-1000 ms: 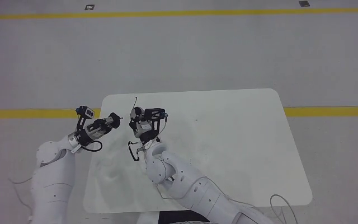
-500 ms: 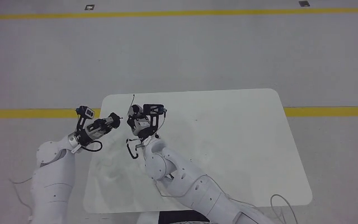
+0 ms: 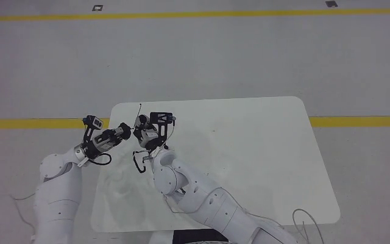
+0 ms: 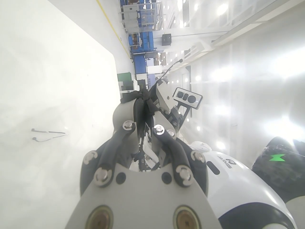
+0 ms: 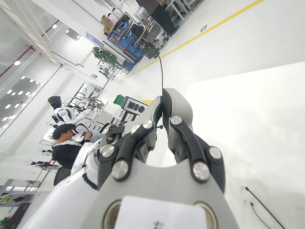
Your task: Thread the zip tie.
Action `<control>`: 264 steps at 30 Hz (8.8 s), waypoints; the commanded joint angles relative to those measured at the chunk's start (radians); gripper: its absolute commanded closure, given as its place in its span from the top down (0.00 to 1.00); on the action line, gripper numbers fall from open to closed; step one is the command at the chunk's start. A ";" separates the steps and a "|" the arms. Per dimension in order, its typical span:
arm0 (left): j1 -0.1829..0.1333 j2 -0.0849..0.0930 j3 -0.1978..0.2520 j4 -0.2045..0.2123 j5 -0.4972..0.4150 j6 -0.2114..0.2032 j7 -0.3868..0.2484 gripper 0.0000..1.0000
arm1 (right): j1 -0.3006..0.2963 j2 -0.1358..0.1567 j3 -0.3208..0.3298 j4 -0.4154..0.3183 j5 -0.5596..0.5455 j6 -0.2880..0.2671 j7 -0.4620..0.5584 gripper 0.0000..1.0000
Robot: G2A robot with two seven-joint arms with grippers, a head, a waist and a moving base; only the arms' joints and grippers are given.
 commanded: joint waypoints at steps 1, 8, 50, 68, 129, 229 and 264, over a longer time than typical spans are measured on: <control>0.000 0.000 0.000 0.000 0.000 0.000 0.000 0.00 | -0.002 0.001 0.001 -0.002 0.000 -0.003 0.003 0.00; 0.000 0.000 0.000 0.000 0.000 0.000 0.000 0.00 | -0.016 0.008 0.005 -0.030 -0.042 0.012 0.026 0.00; 0.000 0.000 0.000 0.000 0.000 0.000 0.000 0.00 | 0.019 -0.006 -0.009 0.030 -0.006 0.003 0.016 0.00; 0.000 0.000 0.000 0.000 0.000 0.000 0.000 0.00 | -0.010 0.004 0.014 -0.018 -0.033 0.003 0.016 0.00; 0.000 0.000 0.000 0.000 0.000 0.000 0.000 0.00 | 0.003 0.000 0.001 0.015 -0.014 -0.014 0.022 0.00; 0.000 0.000 0.000 0.000 0.000 0.000 0.000 0.00 | -0.013 0.016 -0.069 -0.028 -0.100 0.112 -0.102 0.00; 0.000 0.000 0.000 0.000 0.000 0.000 0.000 0.00 | 0.014 0.004 -0.076 0.031 -0.095 0.072 -0.111 0.00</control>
